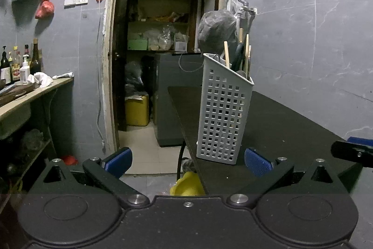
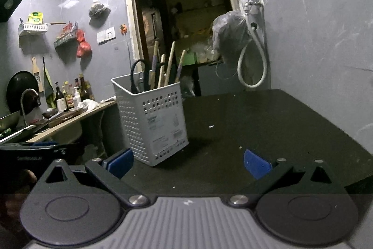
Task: Organize utensils
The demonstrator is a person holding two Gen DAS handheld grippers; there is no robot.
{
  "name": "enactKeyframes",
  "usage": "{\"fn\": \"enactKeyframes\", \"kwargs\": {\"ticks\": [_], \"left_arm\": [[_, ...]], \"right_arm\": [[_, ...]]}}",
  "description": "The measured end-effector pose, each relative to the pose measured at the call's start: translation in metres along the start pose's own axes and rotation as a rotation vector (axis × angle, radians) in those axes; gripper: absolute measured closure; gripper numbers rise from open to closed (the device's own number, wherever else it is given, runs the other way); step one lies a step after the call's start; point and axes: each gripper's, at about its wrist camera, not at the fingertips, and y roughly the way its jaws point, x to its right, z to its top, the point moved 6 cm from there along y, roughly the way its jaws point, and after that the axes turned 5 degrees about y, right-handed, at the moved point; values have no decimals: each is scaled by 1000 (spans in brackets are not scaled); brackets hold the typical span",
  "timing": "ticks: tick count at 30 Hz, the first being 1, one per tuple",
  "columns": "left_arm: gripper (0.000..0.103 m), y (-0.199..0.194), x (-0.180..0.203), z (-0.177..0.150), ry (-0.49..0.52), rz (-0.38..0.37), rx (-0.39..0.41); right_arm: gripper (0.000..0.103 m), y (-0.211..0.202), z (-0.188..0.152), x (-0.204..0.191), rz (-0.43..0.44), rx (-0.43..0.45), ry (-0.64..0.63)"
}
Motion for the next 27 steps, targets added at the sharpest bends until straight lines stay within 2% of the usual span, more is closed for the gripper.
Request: {"fn": "enactKeyframes", "kwargs": {"ticks": [27], "left_arm": [[1,4,9,-3,36,-13,-12]], "right_arm": [[0,15,-4,-1,-4,-36,9]]}}
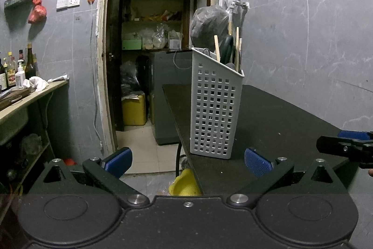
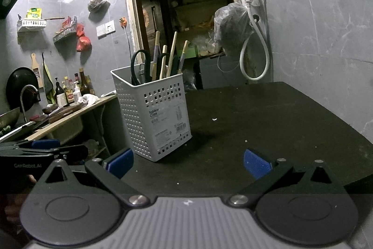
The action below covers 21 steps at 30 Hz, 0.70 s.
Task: Organize utensils
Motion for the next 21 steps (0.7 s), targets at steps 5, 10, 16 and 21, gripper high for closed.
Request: {"fn": "enactKeyframes", "kwargs": {"ticks": [5,10,16,21], "left_arm": [[1,1,1,0,1,-1,-2],[1,1,1,0,2,-1,-3],[1,1,0,0,2,-1,-4],[1,1,0,0,3,-2,-4]], "right_arm": [[0,1,0,1,-7,3,-2],[0,1,0,1,-8,1,-4],[0,1,0,1,-9,0,-3],[0,2,-1,1,-10,0,-4]]}}
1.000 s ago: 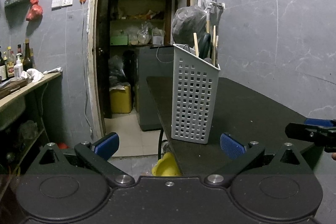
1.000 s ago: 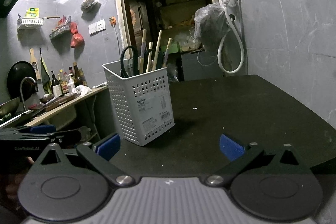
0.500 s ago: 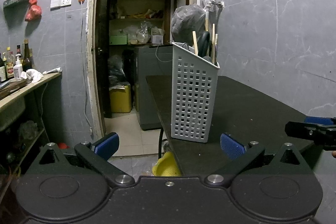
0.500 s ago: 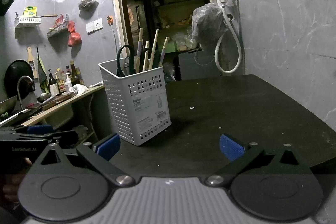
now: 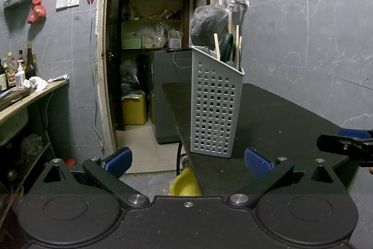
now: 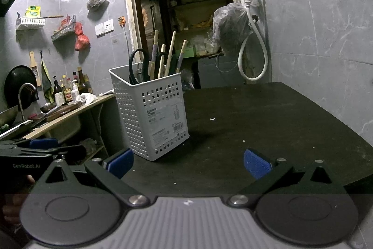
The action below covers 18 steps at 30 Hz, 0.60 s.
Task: Organize utensils
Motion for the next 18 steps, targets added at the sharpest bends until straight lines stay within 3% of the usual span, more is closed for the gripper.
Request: {"fn": "enactKeyframes", "kwargs": {"ticks": [18], "left_arm": [[1,1,0,-1,2,1,-3]], "right_arm": [[0,0,-1,-1,3,0,-4]]}}
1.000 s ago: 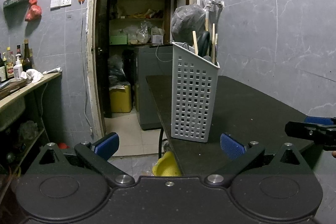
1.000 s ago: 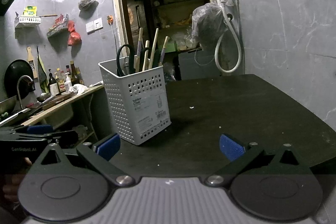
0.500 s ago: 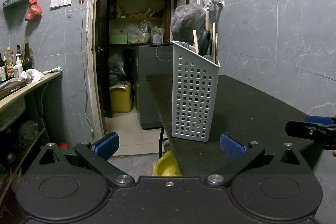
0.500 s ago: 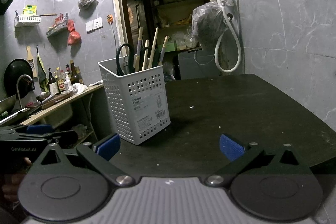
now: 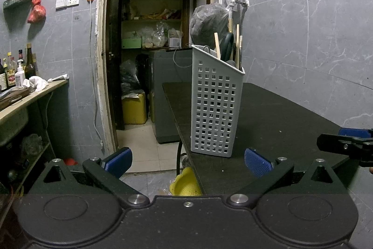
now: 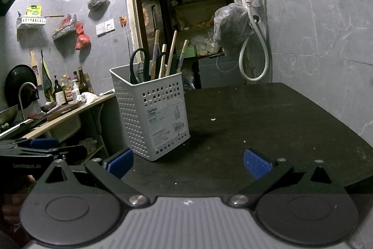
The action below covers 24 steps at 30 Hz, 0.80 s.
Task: Organize utensils
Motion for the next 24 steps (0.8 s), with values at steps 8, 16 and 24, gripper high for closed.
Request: {"fn": "enactKeyframes", "kwargs": {"ticks": [8,16,24], "left_arm": [[1,0,0,0,0,0,-2],[1,0,-1,0,1,1,-1],[1,0,0,0,1,-1,-2]], "right_arm": [[0,0,0,0,0,-1,0],[0,0,0,0,0,-1,0],[0,1,0,0,-1,2,-15]]}}
